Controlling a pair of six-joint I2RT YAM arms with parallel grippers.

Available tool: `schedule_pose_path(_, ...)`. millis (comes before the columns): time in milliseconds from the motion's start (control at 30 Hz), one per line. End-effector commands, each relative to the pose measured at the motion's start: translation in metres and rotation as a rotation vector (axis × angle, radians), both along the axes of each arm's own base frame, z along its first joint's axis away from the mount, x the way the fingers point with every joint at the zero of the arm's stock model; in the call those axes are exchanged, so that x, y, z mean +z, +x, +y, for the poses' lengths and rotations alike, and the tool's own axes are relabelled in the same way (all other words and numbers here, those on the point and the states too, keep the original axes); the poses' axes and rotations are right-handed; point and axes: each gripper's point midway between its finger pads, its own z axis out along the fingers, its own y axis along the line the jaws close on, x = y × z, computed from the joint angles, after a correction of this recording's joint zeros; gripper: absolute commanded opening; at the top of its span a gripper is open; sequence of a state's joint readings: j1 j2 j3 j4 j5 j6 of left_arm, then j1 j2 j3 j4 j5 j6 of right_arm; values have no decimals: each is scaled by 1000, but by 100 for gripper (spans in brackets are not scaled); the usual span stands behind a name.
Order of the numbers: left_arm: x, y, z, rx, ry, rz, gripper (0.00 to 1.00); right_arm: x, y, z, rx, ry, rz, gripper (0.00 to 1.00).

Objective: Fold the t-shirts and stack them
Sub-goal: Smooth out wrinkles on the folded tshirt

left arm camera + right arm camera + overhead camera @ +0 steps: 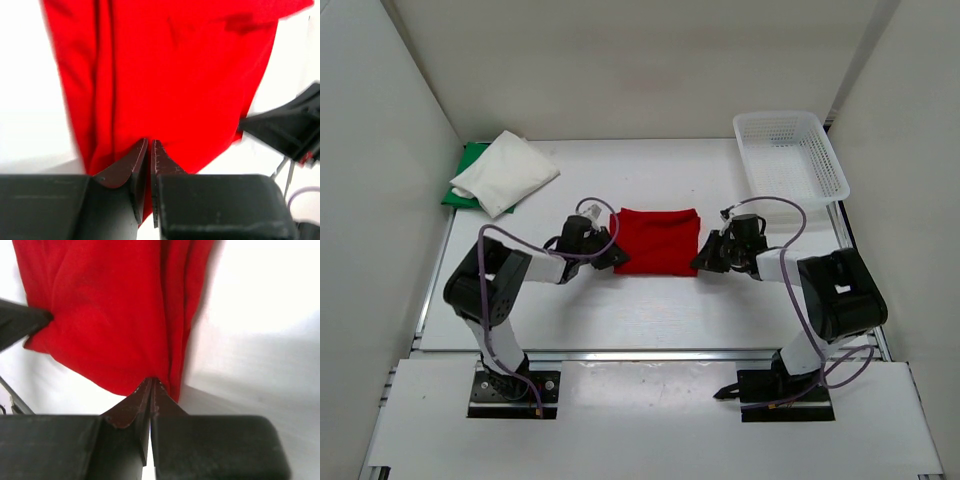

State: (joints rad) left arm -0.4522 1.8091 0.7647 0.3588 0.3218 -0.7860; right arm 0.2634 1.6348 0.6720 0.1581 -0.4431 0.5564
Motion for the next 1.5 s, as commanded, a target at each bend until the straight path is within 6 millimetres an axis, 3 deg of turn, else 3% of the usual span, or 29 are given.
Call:
schedule_pose_path(0,-5,-38,23,20,6,18,20,-9,-20,-17,-10,-22,3,0)
schedule_pose_path(33,8,-37,25,32,-27,-16,20,-8,-23,-18,-7,-10,9,0)
schedule_pose_path(67,6,-40,33,57,-28,-13,22,-7,-29,-18,2,2,17,0)
schedule_pose_path(167,32,-32,38,73,-28,-72,22,13,-29,-9,32,33,-19,0)
schedule_pose_path(200,50,-22,36,77,-34,-108,23,32,-19,-3,39,45,-74,0)
schedule_pose_path(300,89,-13,9,35,-48,-205,25,63,-1,14,62,46,-161,0)
schedule_pose_path(333,94,-3,7,48,-52,-216,26,75,11,17,57,54,-187,0)
schedule_pose_path(367,103,0,0,47,-84,-226,27,72,14,23,80,60,-182,0)
schedule_pose_path(433,102,15,-18,11,-106,-213,26,78,37,28,79,75,-205,0)
schedule_pose_path(467,82,20,-18,14,-78,-172,25,79,45,30,79,87,-217,1)
schedule_pose_path(500,86,30,-22,18,-82,-176,25,78,57,29,71,91,-218,0)
schedule_pose_path(600,47,55,-19,37,-66,-85,23,67,86,33,72,85,-196,0)
schedule_pose_path(633,49,63,-15,50,-69,-88,23,64,98,34,67,77,-196,0)
schedule_pose_path(700,30,73,-3,76,-44,-58,22,53,113,34,65,80,-163,0)
schedule_pose_path(767,24,83,14,120,-44,-51,22,37,128,30,50,85,-125,0)
schedule_pose_path(867,27,86,28,162,-47,-66,22,29,143,23,16,99,-120,0)
schedule_pose_path(1067,38,83,35,191,-82,-92,22,19,152,20,16,114,-92,0)
schedule_pose_path(1133,54,78,34,183,-144,-111,27,29,153,20,18,125,-112,0)
schedule_pose_path(1167,73,81,35,189,-185,-151,28,32,152,22,23,138,-104,0)
schedule_pose_path(1267,104,69,38,190,-166,-231,43,71,155,14,24,195,-175,1)
schedule_pose_path(1333,105,58,51,235,-105,-260,65,101,147,18,47,244,-217,8)
schedule_pose_path(1367,103,51,55,238,-94,-262,98,114,142,19,51,257,-235,15)
schedule_pose_path(1433,92,40,61,222,-66,-236,98,129,128,28,67,263,-269,30)
schedule_pose_path(1467,90,37,65,223,-66,-230,99,126,122,29,63,262,-266,41)
